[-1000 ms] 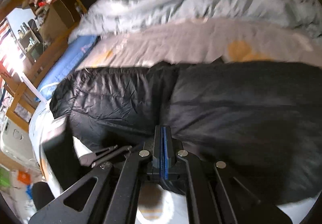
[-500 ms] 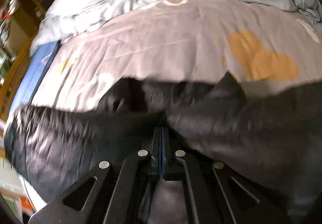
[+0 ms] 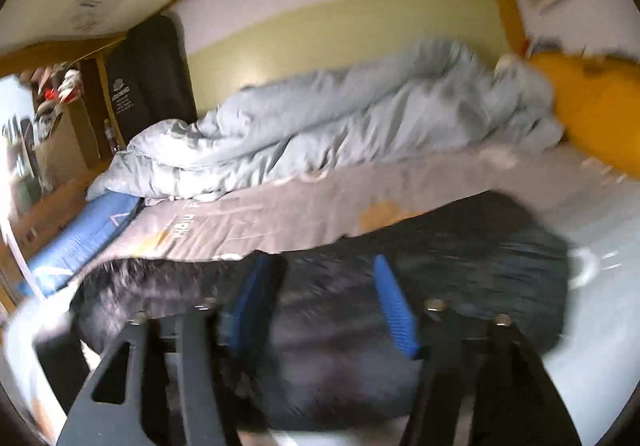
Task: Fold large clothes
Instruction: 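Release the jacket with both grippers and pull back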
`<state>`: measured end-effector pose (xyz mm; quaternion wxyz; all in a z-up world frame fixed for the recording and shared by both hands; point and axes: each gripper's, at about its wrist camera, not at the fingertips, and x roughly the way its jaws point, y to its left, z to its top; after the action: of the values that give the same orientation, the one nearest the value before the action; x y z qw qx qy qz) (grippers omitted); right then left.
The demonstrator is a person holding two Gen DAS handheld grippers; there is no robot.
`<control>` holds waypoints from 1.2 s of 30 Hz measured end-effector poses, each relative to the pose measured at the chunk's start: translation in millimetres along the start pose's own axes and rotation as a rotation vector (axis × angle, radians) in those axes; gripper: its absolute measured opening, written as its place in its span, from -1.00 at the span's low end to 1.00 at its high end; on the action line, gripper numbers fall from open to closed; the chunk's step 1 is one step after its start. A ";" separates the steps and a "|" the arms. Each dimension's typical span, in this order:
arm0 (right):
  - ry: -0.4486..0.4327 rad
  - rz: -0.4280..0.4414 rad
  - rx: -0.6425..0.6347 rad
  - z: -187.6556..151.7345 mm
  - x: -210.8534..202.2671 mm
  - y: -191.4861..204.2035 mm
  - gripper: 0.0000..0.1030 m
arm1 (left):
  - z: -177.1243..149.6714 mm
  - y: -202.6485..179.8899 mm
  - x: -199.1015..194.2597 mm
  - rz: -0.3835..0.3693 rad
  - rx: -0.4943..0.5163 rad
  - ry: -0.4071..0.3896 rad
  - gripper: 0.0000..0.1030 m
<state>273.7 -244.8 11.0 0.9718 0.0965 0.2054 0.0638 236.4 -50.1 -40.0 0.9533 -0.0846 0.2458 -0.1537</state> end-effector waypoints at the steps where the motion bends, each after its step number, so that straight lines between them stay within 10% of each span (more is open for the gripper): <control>1: -0.042 -0.029 -0.037 -8.3 -15.2 -0.8 0.41 | 2.0 -1.9 -10.2 0.009 0.022 -0.051 -0.90; 5: -0.177 -0.151 -0.117 -27.9 -45.9 -9.1 0.72 | 0.4 -3.3 -37.8 0.033 0.061 -0.186 -0.80; 8: -0.190 -0.157 -0.158 -45.5 -42.5 -9.1 0.80 | -7.5 -6.1 -47.3 0.074 0.077 -0.223 -0.07; 15: -0.198 -0.181 -0.204 -68.4 -44.5 -6.8 0.70 | -15.7 -10.3 -63.9 0.166 0.084 -0.293 0.66; 21: -0.198 -0.217 -0.143 -70.4 -44.0 -14.9 0.79 | -16.3 -19.4 -62.6 0.159 0.137 -0.290 0.79; 29: -0.154 -0.235 -0.130 -72.1 -37.3 -15.4 0.79 | -17.9 -11.7 -89.8 0.105 0.088 -0.478 1.00; 36: -0.181 -0.199 -0.021 -69.7 -46.3 -37.3 0.99 | -14.1 -10.3 -86.7 0.119 0.077 -0.442 1.00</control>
<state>206.2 -277.4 -41.7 0.9888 0.0708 0.1248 -0.0399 154.7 -32.0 -11.3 0.9939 -0.0649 0.0297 -0.0842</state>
